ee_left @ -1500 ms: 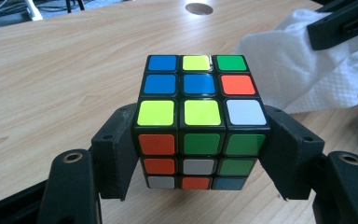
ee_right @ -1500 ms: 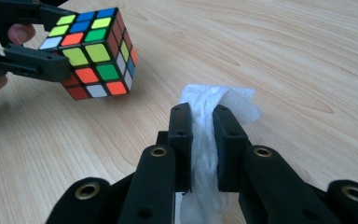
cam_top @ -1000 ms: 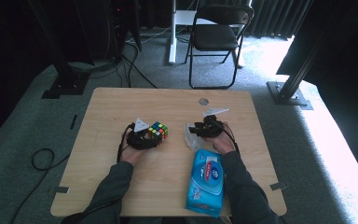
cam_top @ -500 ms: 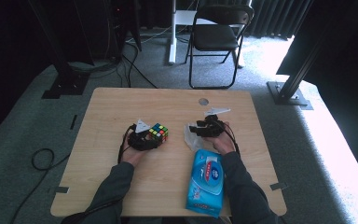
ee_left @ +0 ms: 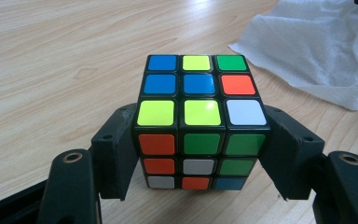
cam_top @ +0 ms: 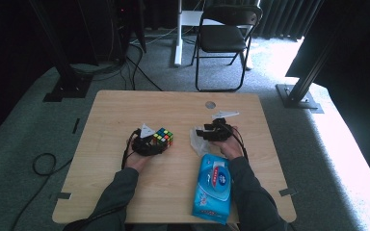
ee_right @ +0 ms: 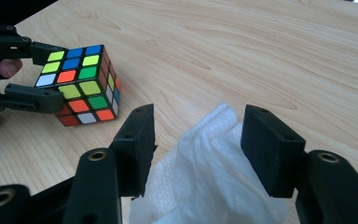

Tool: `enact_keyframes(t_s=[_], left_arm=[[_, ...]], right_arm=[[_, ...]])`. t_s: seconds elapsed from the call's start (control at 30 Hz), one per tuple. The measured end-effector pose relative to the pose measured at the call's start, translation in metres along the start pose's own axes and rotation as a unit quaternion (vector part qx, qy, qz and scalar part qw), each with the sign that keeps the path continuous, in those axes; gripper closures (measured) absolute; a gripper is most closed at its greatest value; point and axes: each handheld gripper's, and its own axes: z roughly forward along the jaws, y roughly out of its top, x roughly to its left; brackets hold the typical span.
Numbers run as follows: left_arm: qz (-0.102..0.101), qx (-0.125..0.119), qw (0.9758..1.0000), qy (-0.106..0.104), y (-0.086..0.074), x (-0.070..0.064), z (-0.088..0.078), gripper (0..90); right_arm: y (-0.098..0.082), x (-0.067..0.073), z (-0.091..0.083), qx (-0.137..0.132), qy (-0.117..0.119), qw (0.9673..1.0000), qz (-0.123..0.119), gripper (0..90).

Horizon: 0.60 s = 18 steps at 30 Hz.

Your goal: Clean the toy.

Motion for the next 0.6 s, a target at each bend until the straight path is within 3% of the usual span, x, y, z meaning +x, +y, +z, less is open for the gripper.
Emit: enact_keyframes(t_s=[0.6], left_arm=[[0.022,0.012,0.9996,0.011,-0.0024,-0.004,-0.0006,31.2]], right_arm=[[-0.0001,-0.0004,-0.0001,-0.001,0.0,1.0,-0.001,44.1]])
